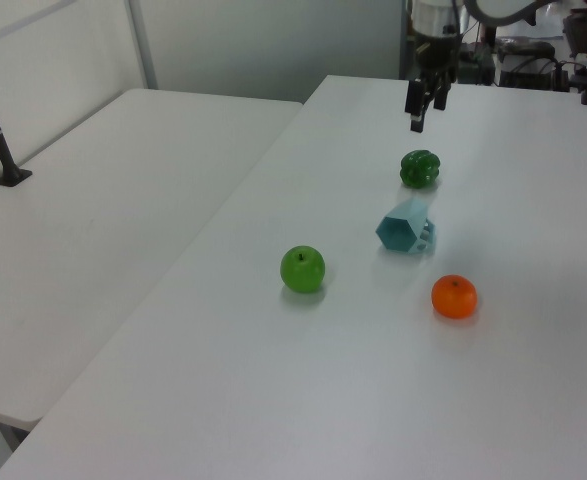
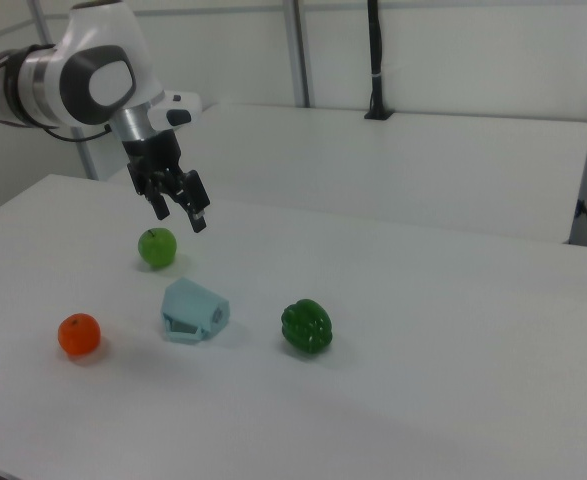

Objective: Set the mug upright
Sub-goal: 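Lower the gripper onto the light blue cup lying on its side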

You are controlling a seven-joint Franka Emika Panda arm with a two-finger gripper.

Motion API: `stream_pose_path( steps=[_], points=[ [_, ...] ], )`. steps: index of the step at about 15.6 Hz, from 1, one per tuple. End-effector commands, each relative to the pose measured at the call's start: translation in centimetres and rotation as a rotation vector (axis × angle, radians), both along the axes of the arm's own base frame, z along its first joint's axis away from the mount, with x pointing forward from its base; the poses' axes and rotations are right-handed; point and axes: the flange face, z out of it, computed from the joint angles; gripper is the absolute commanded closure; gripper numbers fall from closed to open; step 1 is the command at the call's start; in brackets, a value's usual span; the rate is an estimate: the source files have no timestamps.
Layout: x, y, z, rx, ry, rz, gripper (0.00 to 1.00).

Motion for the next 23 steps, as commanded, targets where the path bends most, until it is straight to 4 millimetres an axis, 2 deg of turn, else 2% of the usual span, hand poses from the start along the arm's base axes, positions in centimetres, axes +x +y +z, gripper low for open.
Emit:
stream_pose_path(
  steps=[1, 4, 6, 9, 13, 14, 16, 18, 21, 23],
  points=[
    [-0.8, -0.2, -0.3, 0.014, 0.023, 0.028, 0.00],
    [-0.8, 0.3, -0.6, 0.014, 0.027, 0.036, 0.00],
    [-0.5, 1.8, -1.6, 0.005, 0.044, 0.060, 0.00],
    [0.1, 4.5, -4.7, -0.054, 0.085, 0.124, 0.00],
    [0.9, 9.0, -9.0, -0.190, 0.119, 0.175, 0.00],
    [1.2, 10.3, -10.5, -0.232, 0.121, 0.173, 0.00],
    [1.7, 11.7, -13.1, -0.294, 0.107, 0.160, 0.00],
    [2.3, 12.6, -14.7, -0.323, 0.057, 0.142, 0.00],
    [2.7, 12.7, -16.1, -0.374, 0.025, 0.107, 0.00],
    [2.7, 13.2, -16.7, -0.403, 0.013, 0.107, 0.08]
  ],
)
